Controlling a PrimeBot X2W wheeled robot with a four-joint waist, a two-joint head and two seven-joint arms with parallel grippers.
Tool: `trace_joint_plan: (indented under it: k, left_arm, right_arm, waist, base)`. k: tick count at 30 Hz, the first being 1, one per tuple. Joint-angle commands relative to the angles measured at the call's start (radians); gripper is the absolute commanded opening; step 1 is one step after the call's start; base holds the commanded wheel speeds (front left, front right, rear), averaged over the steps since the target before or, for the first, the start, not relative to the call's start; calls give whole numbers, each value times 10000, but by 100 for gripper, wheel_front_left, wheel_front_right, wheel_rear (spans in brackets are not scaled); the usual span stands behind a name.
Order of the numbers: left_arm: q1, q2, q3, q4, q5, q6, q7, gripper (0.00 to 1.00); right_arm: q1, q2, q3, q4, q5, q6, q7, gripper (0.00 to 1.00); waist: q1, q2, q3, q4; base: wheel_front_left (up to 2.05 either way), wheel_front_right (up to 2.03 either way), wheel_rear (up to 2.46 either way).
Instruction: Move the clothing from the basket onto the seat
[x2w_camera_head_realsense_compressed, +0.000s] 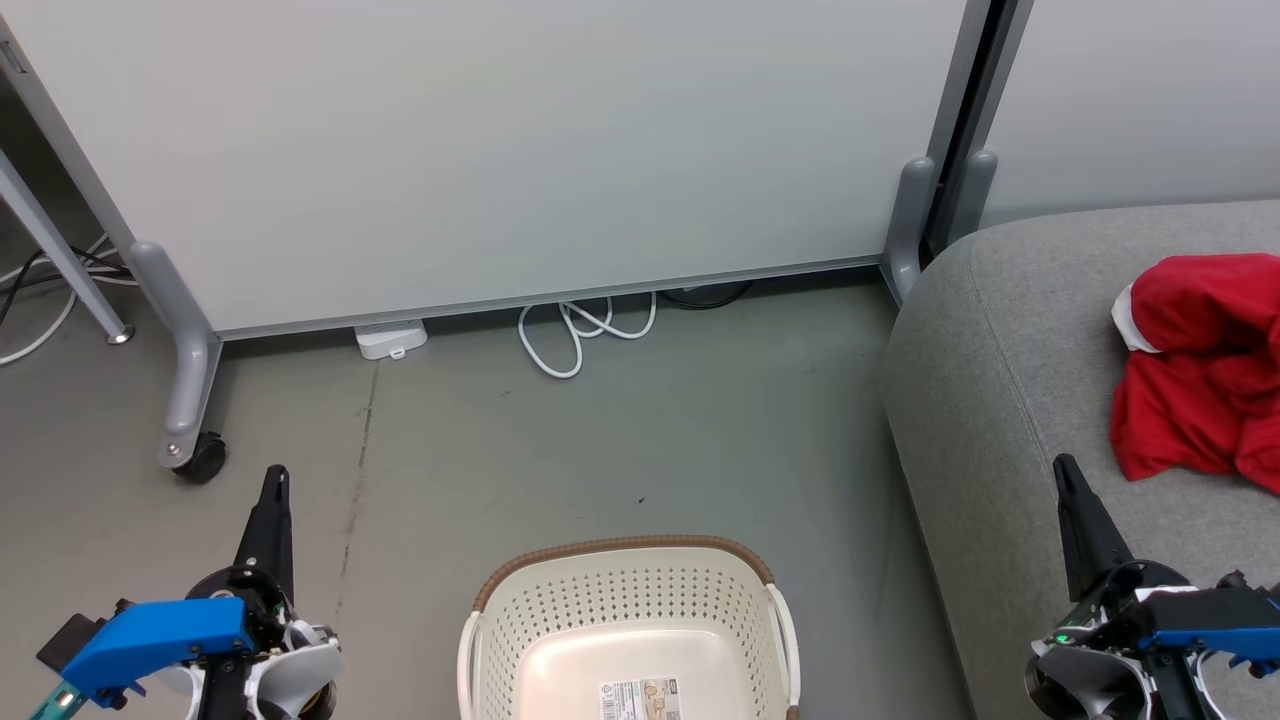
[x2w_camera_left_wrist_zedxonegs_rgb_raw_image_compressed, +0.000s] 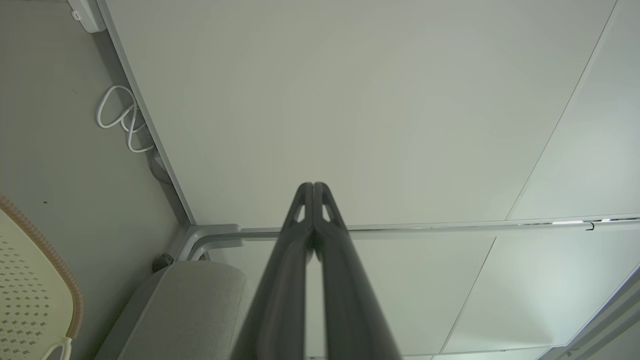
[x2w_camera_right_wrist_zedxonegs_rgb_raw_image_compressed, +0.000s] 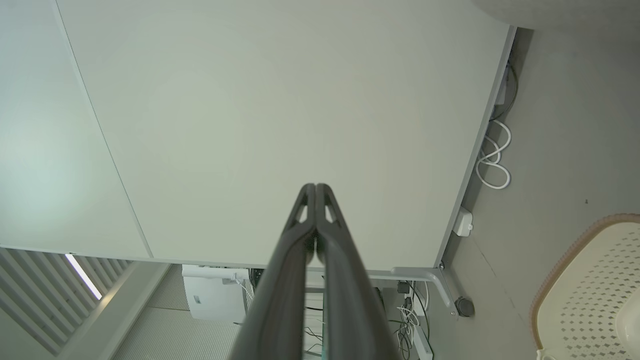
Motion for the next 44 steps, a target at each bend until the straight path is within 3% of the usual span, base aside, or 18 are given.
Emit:
trace_joint_plan:
  k: [1, 44]
  left_arm:
    - [-92, -9, 27, -35, -27, -92, 39, 0]
    - [-92, -9, 24, -38, -29, -93, 36, 0]
  right_arm:
    - [-102, -59, 0, -28, 27, 7, 28, 0]
    - [-101, -59, 1, -29, 28, 7, 26, 0]
  waist:
    - [0, 0, 0, 1]
    - [0, 0, 0, 1]
  base:
    - [0, 0, 0]
    - [0, 0, 0]
